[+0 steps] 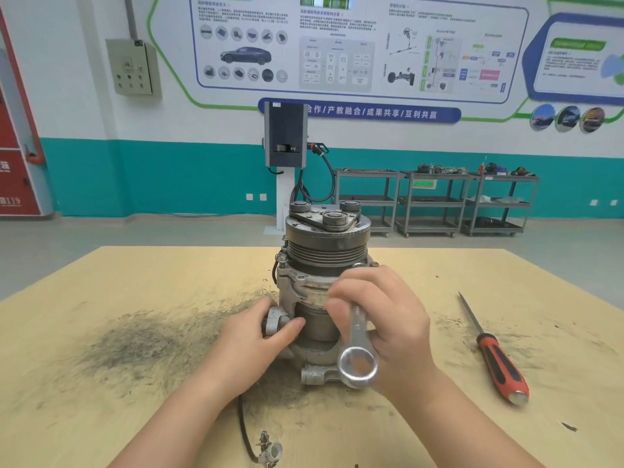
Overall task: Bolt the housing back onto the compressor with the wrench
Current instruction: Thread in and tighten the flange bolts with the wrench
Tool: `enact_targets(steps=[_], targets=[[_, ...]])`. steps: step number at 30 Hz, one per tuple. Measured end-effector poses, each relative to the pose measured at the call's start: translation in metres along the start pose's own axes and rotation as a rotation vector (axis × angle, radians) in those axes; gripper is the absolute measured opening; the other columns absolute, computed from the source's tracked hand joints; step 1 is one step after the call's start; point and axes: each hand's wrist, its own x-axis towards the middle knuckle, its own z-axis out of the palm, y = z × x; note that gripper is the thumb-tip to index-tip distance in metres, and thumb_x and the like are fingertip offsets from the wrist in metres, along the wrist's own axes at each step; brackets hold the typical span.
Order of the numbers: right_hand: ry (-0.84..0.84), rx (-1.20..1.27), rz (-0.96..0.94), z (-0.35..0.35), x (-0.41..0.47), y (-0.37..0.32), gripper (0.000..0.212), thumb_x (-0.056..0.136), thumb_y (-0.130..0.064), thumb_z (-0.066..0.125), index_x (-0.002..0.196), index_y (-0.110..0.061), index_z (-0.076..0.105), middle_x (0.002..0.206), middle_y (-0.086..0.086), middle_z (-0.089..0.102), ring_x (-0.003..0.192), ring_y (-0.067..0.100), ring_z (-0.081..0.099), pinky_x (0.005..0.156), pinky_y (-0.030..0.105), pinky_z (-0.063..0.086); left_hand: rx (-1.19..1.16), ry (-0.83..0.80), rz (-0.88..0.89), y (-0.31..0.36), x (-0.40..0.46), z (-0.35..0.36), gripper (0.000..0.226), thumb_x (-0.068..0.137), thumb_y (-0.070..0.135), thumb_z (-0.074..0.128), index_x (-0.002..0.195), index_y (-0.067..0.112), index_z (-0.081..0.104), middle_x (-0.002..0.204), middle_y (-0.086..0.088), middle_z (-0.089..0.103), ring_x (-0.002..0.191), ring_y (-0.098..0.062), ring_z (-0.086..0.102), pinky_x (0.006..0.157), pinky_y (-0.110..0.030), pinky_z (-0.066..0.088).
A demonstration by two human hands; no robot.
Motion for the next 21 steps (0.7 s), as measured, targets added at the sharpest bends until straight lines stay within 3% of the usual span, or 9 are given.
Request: enact_targets(steps=[3, 7, 11, 13, 17, 21], targets=[[0.129, 0.259, 0.159, -0.007, 0.008, -0.002, 0.035, 0.103, -0.032, 0.043, 0.084, -0.011, 0.063, 0.081, 0.005, 0.064, 0.074, 0.020, 0.060, 0.067, 0.029, 0.049, -0.010, -0.017, -0.016, 0.001, 0.000, -0.002, 0.035, 0.087, 0.057, 0.062, 0.082, 0.024, 0.052, 0.073, 0.029, 0.063, 0.054, 0.010, 0.060, 0.051, -0.007, 0.038], [0.415, 0.746, 0.646, -0.027, 0.024, 0.008, 0.035, 0.101, -0.025, 0.038, 0.073, -0.014, 0.056, 0.069, 0.005, 0.063, 0.056, 0.021, 0.054, 0.053, 0.025, 0.044, 0.007, -0.008, -0.034, 0.003, 0.000, -0.003, 0.041, 0.082, 0.069, 0.058, 0.080, 0.029, 0.051, 0.077, 0.025, 0.064, 0.060, 0.008, 0.057, 0.052, -0.009, 0.038], [0.456, 0.999, 0.986, -0.029, 0.026, 0.022, 0.042, 0.103, -0.020, 0.034, 0.066, -0.014, 0.054, 0.064, 0.007, 0.059, 0.051, 0.019, 0.051, 0.048, 0.022, 0.041, -0.005, 0.006, -0.037, 0.004, 0.000, -0.004, 0.051, 0.067, 0.083, 0.049, 0.080, 0.034, 0.052, 0.080, 0.027, 0.064, 0.064, 0.009, 0.057, 0.053, -0.007, 0.038], [0.457, 1.042, 1.077, -0.029, 0.027, 0.029, 0.038, 0.101, -0.018, 0.034, 0.067, -0.013, 0.049, 0.063, 0.006, 0.057, 0.050, 0.018, 0.049, 0.047, 0.022, 0.039, -0.004, 0.007, -0.031, 0.002, 0.000, -0.003, 0.049, 0.073, 0.078, 0.053, 0.079, 0.030, 0.052, 0.079, 0.022, 0.066, 0.061, 0.006, 0.056, 0.052, -0.007, 0.038], [0.464, 1.065, 1.101, -0.029, 0.025, 0.032, 0.038, 0.101, -0.018, 0.034, 0.066, -0.014, 0.047, 0.062, 0.004, 0.056, 0.049, 0.018, 0.047, 0.046, 0.022, 0.038, 0.002, 0.011, -0.027, 0.001, 0.001, -0.002, 0.041, 0.079, 0.070, 0.057, 0.078, 0.029, 0.051, 0.079, 0.021, 0.066, 0.061, 0.004, 0.056, 0.053, -0.008, 0.039], [0.494, 0.747, 0.726, -0.013, 0.009, 0.015, 0.032, 0.101, -0.024, 0.039, 0.073, -0.011, 0.050, 0.067, 0.004, 0.060, 0.052, 0.019, 0.052, 0.049, 0.024, 0.042, 0.000, 0.005, -0.031, 0.001, 0.000, -0.002, 0.038, 0.080, 0.067, 0.058, 0.078, 0.031, 0.051, 0.076, 0.021, 0.066, 0.059, 0.007, 0.057, 0.055, -0.007, 0.039]])
